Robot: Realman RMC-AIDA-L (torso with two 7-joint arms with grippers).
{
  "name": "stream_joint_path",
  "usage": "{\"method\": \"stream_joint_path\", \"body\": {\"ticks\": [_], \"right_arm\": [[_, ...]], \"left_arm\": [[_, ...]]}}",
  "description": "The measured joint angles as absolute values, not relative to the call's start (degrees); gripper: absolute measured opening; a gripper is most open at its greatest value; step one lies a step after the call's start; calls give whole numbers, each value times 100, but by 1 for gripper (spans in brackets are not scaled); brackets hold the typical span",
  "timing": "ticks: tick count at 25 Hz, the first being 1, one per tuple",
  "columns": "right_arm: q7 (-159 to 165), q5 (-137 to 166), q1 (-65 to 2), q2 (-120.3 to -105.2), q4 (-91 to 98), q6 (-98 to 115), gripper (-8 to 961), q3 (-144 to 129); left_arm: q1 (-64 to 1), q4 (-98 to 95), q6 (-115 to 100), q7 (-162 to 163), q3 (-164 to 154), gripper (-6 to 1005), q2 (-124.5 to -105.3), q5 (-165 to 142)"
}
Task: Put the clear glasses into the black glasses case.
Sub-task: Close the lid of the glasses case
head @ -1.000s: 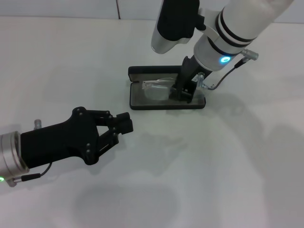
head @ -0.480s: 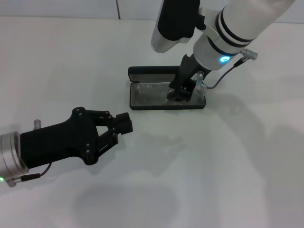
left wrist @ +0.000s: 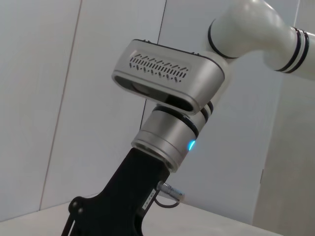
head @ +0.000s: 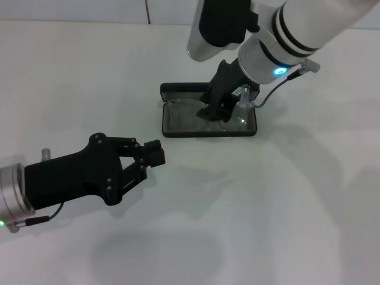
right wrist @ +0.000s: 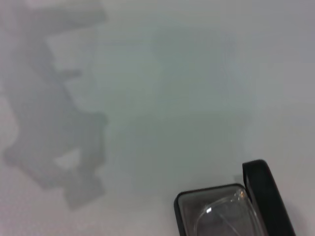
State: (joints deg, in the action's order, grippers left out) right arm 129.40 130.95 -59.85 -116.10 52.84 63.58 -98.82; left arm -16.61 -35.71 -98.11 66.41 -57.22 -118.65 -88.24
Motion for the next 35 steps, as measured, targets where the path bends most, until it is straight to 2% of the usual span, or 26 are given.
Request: {"method": "stream_joint_path", "body": {"ticks": [6, 13, 18, 27, 30, 35], "right_arm": [[12943, 13092, -5294, -11593, 6114, 6362, 263, -9647], [12237, 11994, -3386, -11593, 7474, 6304, 266, -8727], [10089, 9399, -2264, -11558, 6796, 6877, 271, -7853], [6980, 7768, -1911, -11542, 3337, 8797, 281, -6275], [6708, 7763, -1742, -11535, 3133, 8880, 284, -6187], [6566, 7729, -1589, -11542, 3009, 8958, 290, -6176]], "left_arm": [[-1659, -3586, -9802, 6643, -5658, 110, -11855, -8760], [-1908, -3583, -9792, 6784, -5009, 110, -11945, -8730], [-2363, -3545, -9504, 7014, -4968, 110, -11957, -8669], [-3474, -3218, -8451, 7551, -5201, 109, -11972, -8838], [-3928, -3172, -7481, 7931, -5914, 109, -11978, -8827], [-4144, -3170, -6471, 8508, -6516, 109, -11980, -8824]]}}
